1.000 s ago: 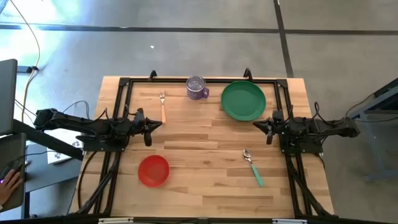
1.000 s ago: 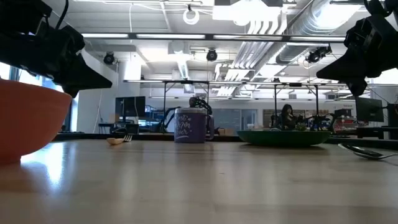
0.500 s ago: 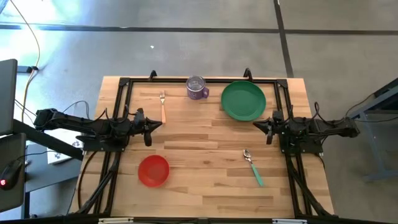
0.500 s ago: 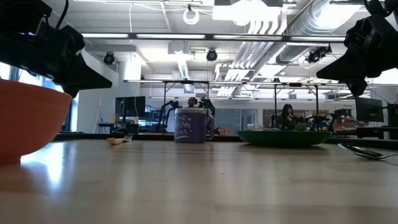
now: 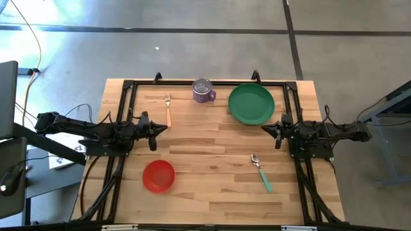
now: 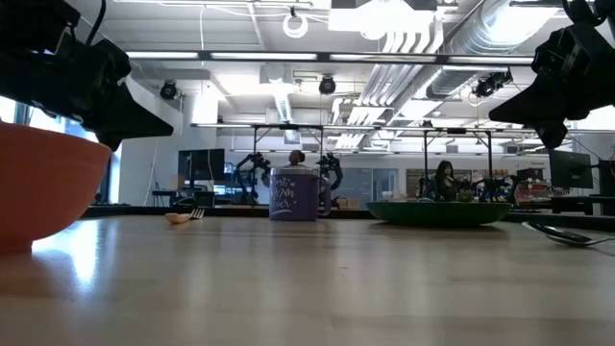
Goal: Set table place
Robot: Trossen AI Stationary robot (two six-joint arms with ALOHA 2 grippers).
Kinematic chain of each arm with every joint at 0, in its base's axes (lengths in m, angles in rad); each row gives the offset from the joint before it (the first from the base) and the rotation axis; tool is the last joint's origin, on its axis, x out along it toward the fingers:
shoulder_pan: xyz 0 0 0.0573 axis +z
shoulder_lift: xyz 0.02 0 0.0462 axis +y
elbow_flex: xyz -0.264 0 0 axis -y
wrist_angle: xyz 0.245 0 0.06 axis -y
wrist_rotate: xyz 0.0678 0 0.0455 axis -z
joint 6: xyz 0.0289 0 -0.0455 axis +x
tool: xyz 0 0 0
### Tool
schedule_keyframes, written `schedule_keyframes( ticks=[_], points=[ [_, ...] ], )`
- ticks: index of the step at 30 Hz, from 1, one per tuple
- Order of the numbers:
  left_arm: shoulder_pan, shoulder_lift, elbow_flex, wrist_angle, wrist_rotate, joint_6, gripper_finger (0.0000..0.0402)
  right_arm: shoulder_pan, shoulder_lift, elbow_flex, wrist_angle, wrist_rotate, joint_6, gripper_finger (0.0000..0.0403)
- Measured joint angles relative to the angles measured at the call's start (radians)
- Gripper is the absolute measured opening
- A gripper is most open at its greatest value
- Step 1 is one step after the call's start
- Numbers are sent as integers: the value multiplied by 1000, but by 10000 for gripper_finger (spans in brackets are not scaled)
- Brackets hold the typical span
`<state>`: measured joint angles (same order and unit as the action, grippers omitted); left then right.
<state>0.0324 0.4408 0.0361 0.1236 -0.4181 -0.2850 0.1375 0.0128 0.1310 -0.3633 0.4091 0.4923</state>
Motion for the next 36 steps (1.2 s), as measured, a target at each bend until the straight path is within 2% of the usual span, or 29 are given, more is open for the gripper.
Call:
schedule_keyframes(
  ticks=[13,23,36],
  points=[
    [0,0,0,0,3,0,1,0,0,0,0,0,0,0],
    [0,0,0,1,60,-15,1,0,0,0,0,0,0,0],
    [0,0,0,7,74,-459,1,0,0,0,34,25,0,0]
  ],
)
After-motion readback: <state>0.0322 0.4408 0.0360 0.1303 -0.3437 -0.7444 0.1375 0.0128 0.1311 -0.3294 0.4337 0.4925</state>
